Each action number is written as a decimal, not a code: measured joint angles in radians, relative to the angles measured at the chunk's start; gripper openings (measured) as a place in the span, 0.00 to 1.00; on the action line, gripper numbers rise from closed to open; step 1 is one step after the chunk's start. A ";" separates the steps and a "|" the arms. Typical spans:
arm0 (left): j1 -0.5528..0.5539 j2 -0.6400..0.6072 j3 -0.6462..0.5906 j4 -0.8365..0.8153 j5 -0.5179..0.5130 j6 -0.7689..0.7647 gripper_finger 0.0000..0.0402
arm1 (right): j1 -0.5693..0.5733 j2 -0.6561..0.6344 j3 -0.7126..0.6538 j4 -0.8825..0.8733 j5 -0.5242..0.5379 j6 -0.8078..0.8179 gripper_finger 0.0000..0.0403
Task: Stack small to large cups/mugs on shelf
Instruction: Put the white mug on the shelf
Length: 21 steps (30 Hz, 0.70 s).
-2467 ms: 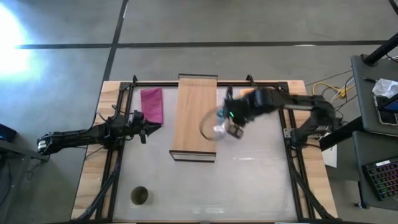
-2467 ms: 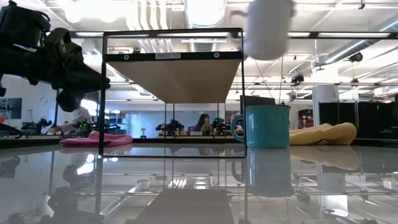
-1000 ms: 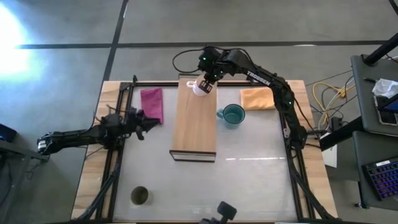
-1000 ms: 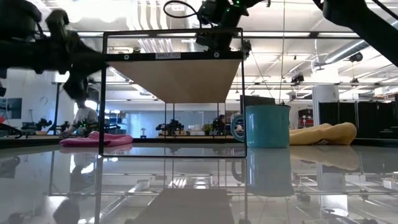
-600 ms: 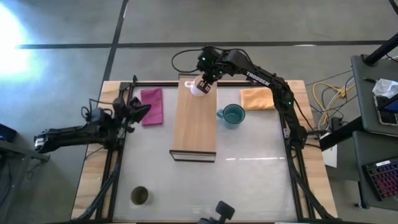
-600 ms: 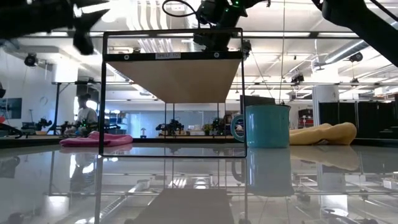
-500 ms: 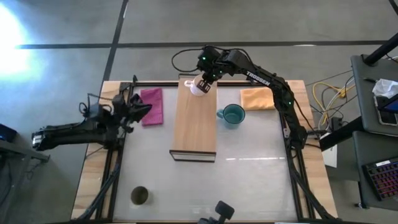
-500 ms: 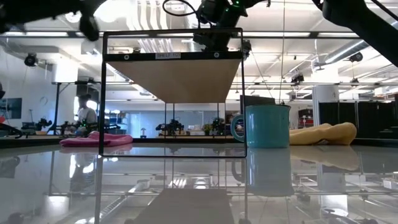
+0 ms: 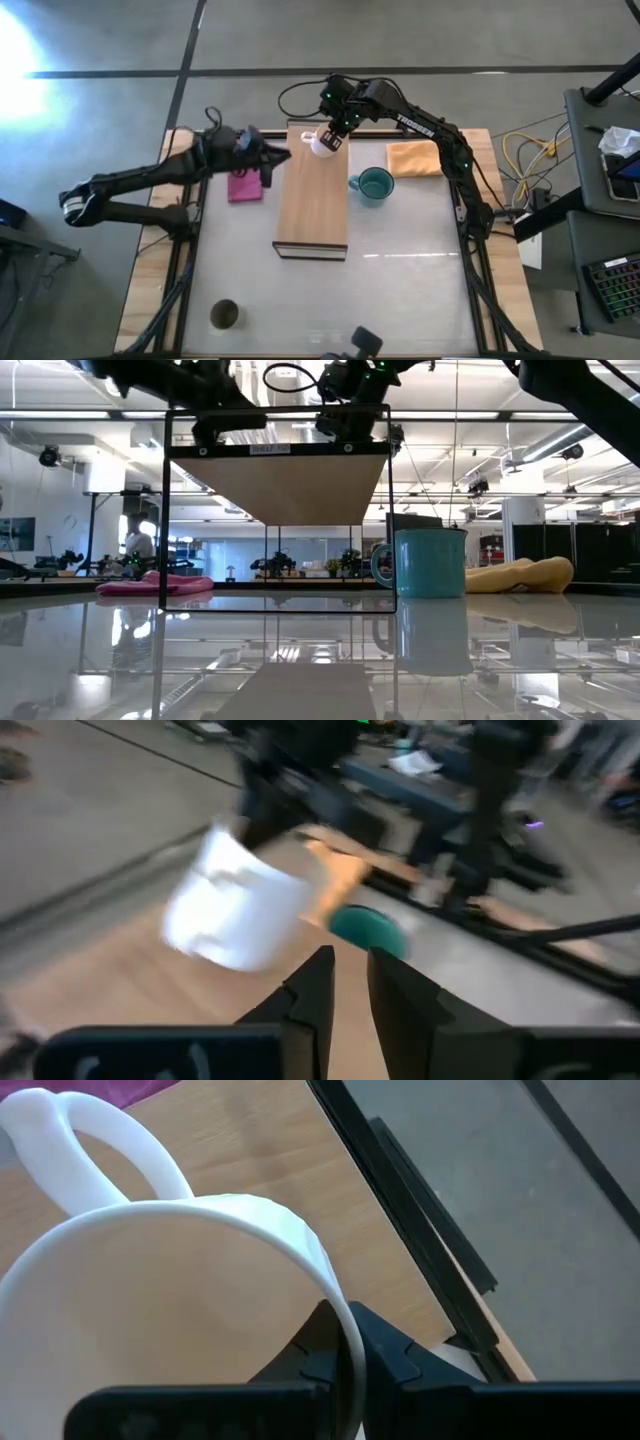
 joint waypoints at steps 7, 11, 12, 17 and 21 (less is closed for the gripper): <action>0.124 0.084 0.075 -0.086 0.011 0.143 0.12 | 0.000 0.000 0.000 0.002 -0.042 0.000 0.03; 0.166 0.127 0.079 -0.063 0.125 0.143 0.12 | 0.000 0.000 0.000 0.003 -0.042 -0.002 0.03; 0.171 0.137 0.079 -0.054 0.147 0.145 0.12 | 0.000 0.000 0.000 0.004 -0.042 -0.004 0.03; 0.183 0.181 0.078 -0.019 0.159 0.145 0.12 | 0.000 0.000 0.001 0.026 -0.042 -0.011 0.03; 0.195 0.192 0.091 -0.011 0.160 0.179 0.12 | 0.000 0.000 0.001 0.043 -0.045 -0.011 0.03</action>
